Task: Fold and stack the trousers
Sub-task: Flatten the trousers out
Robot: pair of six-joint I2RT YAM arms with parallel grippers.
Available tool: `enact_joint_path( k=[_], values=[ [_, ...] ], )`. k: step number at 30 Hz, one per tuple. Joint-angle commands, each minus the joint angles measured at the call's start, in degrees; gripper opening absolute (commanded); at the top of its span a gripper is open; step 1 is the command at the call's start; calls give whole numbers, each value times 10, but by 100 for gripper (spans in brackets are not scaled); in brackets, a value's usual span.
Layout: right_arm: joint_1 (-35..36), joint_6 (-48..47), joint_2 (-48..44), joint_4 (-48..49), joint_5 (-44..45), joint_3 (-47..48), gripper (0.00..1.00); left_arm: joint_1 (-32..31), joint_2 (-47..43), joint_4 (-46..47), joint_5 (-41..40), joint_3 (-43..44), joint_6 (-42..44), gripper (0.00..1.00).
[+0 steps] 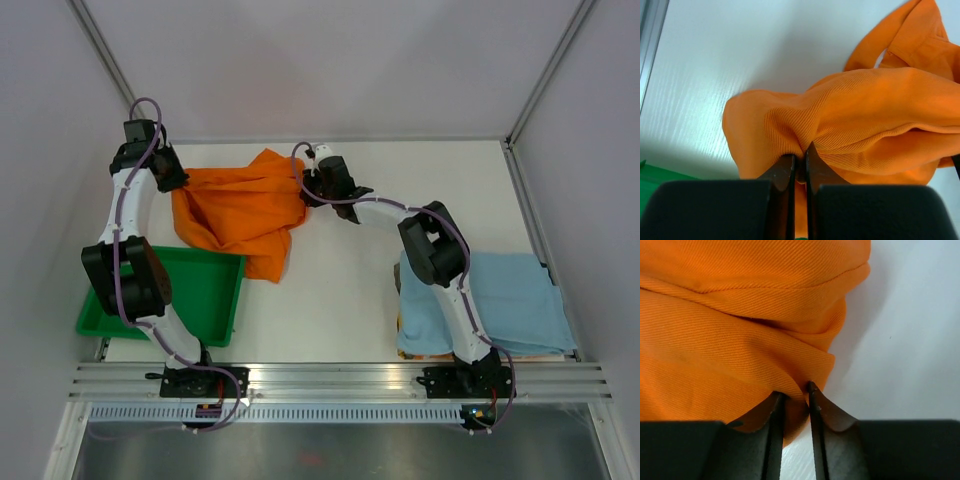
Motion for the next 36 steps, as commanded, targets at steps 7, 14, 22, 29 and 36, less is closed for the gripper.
enact_joint_path(
  k=[7, 14, 22, 29, 36],
  values=[
    [-5, -32, -78, -12, 199, 26, 0, 0, -29, -8, 88, 72, 9, 2],
    [-42, -189, -347, -131, 310, 51, 0, -53, -83, -108, 125, 240, 13, 2],
    [-43, -265, -463, -222, 271, 46, 0, -165, -78, -92, 57, 316, -27, 2],
    [-44, -258, -461, -183, 243, -130, 0, -165, -8, -107, 85, 284, 7, 2],
    [-44, -106, -525, -204, 81, -332, 0, -165, -68, -95, 130, 95, 81, 2]
  ],
)
